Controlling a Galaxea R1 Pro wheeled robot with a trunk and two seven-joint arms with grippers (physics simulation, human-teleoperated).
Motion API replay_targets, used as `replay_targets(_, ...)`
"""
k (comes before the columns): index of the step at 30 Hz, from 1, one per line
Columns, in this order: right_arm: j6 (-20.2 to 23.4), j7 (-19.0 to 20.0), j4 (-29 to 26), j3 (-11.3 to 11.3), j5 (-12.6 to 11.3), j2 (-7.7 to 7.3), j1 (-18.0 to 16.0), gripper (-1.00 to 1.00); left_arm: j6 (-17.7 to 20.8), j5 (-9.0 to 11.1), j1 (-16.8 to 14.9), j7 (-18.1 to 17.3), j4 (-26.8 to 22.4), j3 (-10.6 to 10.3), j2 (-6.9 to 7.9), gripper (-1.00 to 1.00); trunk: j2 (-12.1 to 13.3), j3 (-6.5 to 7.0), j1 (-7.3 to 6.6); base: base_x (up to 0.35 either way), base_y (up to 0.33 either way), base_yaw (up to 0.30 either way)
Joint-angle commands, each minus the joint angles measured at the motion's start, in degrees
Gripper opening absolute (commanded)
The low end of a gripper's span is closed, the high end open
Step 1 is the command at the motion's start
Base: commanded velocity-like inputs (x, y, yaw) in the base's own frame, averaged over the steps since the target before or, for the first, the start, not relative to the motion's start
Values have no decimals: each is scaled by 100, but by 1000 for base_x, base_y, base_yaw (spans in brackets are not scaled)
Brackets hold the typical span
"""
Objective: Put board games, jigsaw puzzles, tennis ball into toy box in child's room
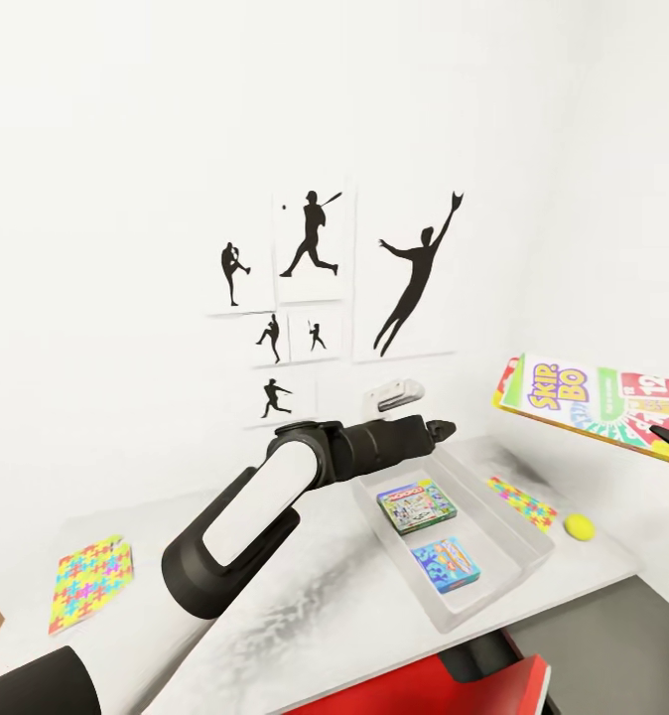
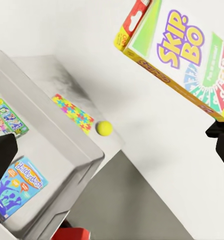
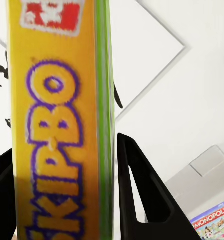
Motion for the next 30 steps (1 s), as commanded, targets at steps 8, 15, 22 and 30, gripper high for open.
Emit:
replay_targets(8,8,31,4,-5,-18,25,-3,-100,3,43,-2,53,-4,3,1,100,-5,-3,2,0,-39,0)
replay_targets(15,0,11,33,20,-9,88,-3,-100,3,43,-2,55,-4,8,8,100,-5,-3,2,0,-10,0)
replay_targets(22,-4,-98,12,41,29,423,-9,-100,3,43,0,54,1,23,15,100,-5,-3,2,0,-2,0)
replay_targets(30,-1,-563,15,46,37,523,-13,-100,3,43,9,54,-16,57,33,100,-5,-3,2,0,0,0)
